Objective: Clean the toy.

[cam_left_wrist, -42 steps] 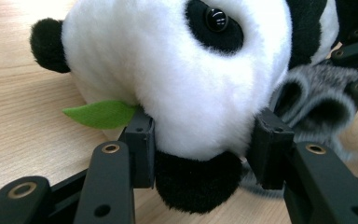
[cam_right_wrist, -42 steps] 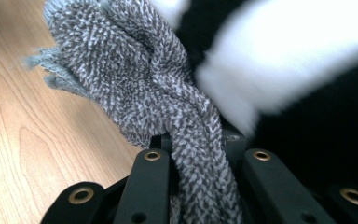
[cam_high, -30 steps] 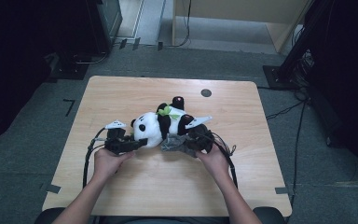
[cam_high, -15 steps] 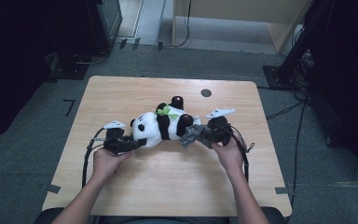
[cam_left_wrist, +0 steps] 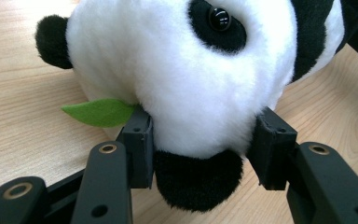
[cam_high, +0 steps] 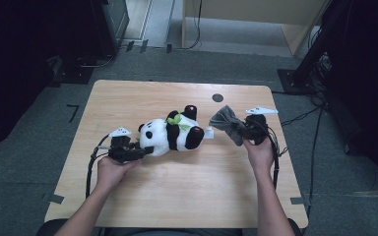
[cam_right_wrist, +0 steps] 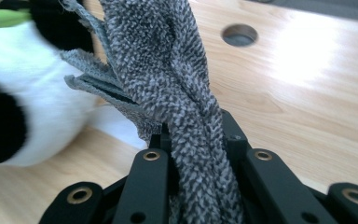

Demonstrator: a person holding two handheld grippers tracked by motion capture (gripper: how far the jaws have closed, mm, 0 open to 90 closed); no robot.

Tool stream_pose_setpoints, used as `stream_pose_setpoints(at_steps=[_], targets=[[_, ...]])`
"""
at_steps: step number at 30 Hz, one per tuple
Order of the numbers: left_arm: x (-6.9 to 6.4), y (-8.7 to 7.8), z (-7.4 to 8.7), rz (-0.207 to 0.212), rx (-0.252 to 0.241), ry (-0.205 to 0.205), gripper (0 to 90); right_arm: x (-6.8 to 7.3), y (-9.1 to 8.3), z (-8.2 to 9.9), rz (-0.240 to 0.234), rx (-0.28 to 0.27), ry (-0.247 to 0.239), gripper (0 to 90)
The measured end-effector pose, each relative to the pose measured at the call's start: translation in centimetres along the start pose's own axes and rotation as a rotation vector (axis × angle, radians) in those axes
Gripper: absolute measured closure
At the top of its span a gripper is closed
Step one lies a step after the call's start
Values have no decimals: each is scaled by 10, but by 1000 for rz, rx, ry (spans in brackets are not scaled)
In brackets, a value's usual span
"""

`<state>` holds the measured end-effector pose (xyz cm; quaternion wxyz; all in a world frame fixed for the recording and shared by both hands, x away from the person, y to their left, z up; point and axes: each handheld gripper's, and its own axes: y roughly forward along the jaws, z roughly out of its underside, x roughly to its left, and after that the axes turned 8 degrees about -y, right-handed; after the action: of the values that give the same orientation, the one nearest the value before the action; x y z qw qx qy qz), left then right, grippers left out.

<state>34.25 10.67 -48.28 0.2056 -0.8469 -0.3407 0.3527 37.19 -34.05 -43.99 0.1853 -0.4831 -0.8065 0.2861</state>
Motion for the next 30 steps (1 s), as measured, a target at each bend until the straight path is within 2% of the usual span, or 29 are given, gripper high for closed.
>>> stream_pose_setpoints(at_steps=[5,7,9,12,18,24,27,30], targets=[[1,0,1,1,-3,21,489,-24,10,9,19,28,60,778],[2,0,1,5,-5,22,487,-31,13,13,18,38,78,777],[3,0,1,6,-8,26,483,-37,16,19,-4,42,114,774],[3,0,1,7,-10,27,479,-45,21,27,7,57,142,766],[4,0,1,10,-9,40,469,-56,34,40,52,89,149,743],[5,0,2,9,-16,57,455,-61,40,49,37,81,119,682],[5,0,2,8,-17,60,454,-63,39,50,38,79,138,608],[5,0,2,8,-18,60,451,-64,38,48,55,85,155,488]])
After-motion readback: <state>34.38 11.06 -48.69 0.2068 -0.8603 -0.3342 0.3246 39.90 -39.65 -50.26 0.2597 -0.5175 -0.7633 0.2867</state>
